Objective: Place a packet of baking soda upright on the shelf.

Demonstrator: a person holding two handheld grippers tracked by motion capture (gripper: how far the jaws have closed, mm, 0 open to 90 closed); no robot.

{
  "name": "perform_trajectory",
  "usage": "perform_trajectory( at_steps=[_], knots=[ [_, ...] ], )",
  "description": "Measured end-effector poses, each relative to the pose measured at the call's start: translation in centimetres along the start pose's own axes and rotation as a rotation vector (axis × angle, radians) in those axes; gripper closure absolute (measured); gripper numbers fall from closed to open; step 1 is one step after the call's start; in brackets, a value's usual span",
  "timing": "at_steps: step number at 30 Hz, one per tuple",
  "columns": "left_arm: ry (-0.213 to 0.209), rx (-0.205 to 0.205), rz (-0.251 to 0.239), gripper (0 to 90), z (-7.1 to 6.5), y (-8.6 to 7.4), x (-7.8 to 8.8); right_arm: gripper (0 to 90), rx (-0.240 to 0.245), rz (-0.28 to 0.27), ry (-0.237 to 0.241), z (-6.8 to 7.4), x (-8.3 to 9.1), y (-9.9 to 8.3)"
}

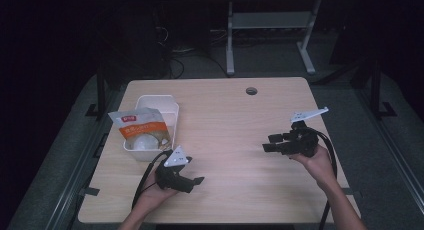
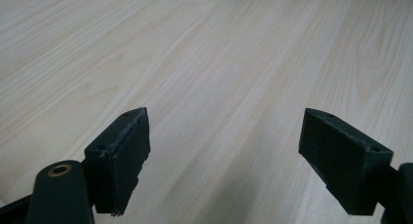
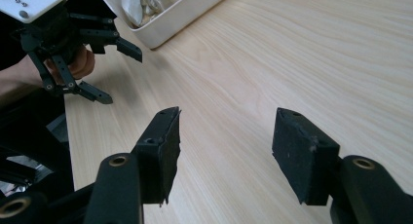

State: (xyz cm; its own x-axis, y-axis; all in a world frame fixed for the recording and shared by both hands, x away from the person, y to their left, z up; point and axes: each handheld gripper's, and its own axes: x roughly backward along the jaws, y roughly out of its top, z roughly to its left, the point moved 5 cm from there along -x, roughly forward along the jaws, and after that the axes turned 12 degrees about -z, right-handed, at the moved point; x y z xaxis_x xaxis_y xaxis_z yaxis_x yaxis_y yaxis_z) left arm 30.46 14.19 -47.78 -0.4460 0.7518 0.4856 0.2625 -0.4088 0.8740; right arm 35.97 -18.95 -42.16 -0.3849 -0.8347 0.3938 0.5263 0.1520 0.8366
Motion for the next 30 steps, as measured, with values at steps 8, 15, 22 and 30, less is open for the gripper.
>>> perform_trajectory(
  at_steps=[8, 15, 22, 30],
  knots=[
    [0.002, 0.001, -0.001, 18.5, 0.0, 0.0, 0.0, 42.1, -0.013, -0.001, -0.013, -0.1, 0.9, -1.4],
    [0.001, 0.002, 0.0, 18.5, -0.1, 0.0, 0.0, 40.6, -0.025, 0.004, -0.02, 0.1, 1.4, -3.3],
    [-0.003, 0.003, 0.004, 18.5, -0.2, -0.1, -0.1, 36.7, -0.028, -0.001, -0.022, 0.5, 1.7, -5.6],
    [-0.014, -0.009, 0.007, 18.9, -0.5, -0.1, -0.2, 33.3, -0.006, -0.041, -0.067, 1.0, 2.3, -7.6]
  ],
)
